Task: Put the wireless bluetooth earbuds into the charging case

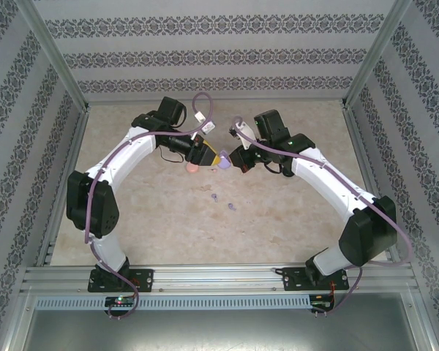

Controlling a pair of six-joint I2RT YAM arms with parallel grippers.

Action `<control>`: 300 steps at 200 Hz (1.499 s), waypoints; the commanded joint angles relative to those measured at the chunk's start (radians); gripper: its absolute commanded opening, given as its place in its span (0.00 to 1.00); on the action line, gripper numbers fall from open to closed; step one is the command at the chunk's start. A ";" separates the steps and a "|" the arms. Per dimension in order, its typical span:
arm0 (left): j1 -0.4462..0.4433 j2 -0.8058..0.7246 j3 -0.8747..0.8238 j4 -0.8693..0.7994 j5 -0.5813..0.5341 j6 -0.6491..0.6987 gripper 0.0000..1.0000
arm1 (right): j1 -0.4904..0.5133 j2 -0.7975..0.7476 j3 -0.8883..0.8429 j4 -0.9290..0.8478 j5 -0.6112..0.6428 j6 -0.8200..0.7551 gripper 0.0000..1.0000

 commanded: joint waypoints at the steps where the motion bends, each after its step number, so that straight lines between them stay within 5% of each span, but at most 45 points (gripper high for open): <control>1: -0.013 0.028 0.026 -0.060 0.063 0.052 0.57 | 0.015 0.014 0.046 -0.019 0.019 -0.024 0.00; 142: -0.034 0.061 0.022 -0.042 0.082 0.057 0.44 | 0.033 0.031 0.053 -0.015 0.027 -0.025 0.00; 175: -0.034 0.064 0.026 -0.017 0.096 0.041 0.34 | 0.032 0.030 0.057 -0.012 0.019 -0.023 0.00; 216: -0.034 0.069 0.028 0.002 0.116 0.034 0.10 | 0.032 0.025 0.069 -0.012 0.033 -0.012 0.00; 234: -0.034 0.067 0.015 0.039 0.120 0.016 0.00 | 0.024 0.009 0.077 -0.006 0.051 0.017 0.31; 249: -0.031 0.054 -0.013 0.111 0.108 -0.024 0.00 | 0.003 -0.016 0.089 -0.008 0.044 0.051 0.46; 300: 0.027 -0.029 -0.150 0.473 0.009 -0.234 0.00 | -0.116 -0.238 -0.013 0.005 -0.019 0.193 0.67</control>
